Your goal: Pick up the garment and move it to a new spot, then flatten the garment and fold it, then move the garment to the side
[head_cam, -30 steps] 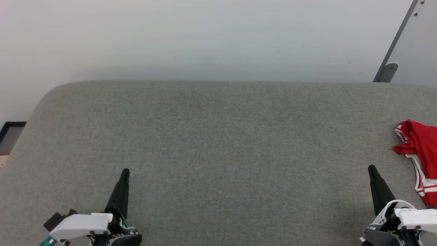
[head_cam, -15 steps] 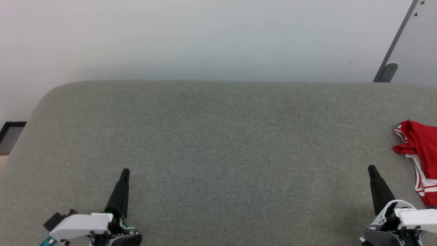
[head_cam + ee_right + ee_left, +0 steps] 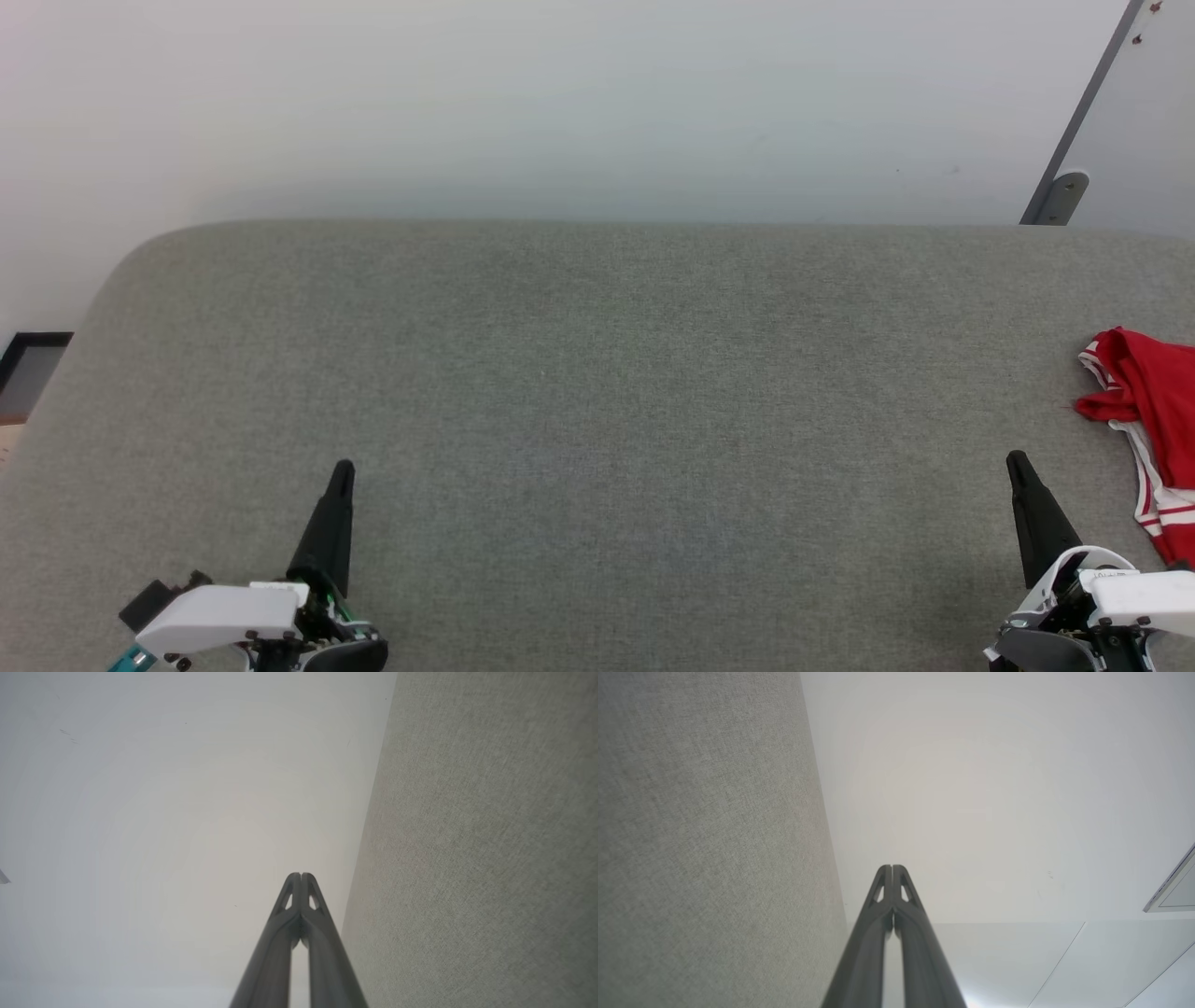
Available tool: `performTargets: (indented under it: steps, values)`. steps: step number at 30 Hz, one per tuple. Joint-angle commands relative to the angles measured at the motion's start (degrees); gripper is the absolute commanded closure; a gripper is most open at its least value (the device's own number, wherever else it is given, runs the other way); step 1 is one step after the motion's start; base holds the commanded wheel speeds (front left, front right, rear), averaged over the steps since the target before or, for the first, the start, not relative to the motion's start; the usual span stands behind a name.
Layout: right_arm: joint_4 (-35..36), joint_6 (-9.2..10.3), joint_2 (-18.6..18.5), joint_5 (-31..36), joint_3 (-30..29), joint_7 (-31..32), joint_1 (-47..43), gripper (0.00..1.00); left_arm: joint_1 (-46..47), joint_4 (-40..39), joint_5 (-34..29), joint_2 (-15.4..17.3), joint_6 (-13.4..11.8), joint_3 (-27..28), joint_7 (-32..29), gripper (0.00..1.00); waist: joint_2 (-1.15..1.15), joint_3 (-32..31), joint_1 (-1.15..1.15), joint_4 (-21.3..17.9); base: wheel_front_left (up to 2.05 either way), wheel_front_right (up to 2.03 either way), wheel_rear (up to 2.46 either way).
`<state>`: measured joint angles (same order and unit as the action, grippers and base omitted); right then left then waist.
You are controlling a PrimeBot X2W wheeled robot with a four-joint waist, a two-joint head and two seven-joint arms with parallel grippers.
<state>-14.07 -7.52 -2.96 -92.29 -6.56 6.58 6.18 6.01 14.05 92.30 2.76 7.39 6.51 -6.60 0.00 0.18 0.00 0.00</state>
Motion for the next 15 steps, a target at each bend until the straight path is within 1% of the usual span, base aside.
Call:
performTargets:
  steps: [1, 15]
  values:
    - [0.06, 0.06, 0.2, -0.24, 0.02, 0.12, 0.17, 1.0, 0.54, 0.05, 0.15, 0.0, 0.19, 0.13, -0.14, 1.0, 0.0, 0.0, 0.0, 0.0, 0.0, 0.0, 0.0]
    - [0.06, 0.06, 0.2, -0.24, 0.03, 0.12, 0.17, 1.0, 0.54, 0.05, 0.17, 0.0, 0.19, 0.11, -0.11, 1.0, 0.0, 0.0, 0.0, 0.0, 0.0, 0.0, 0.0]
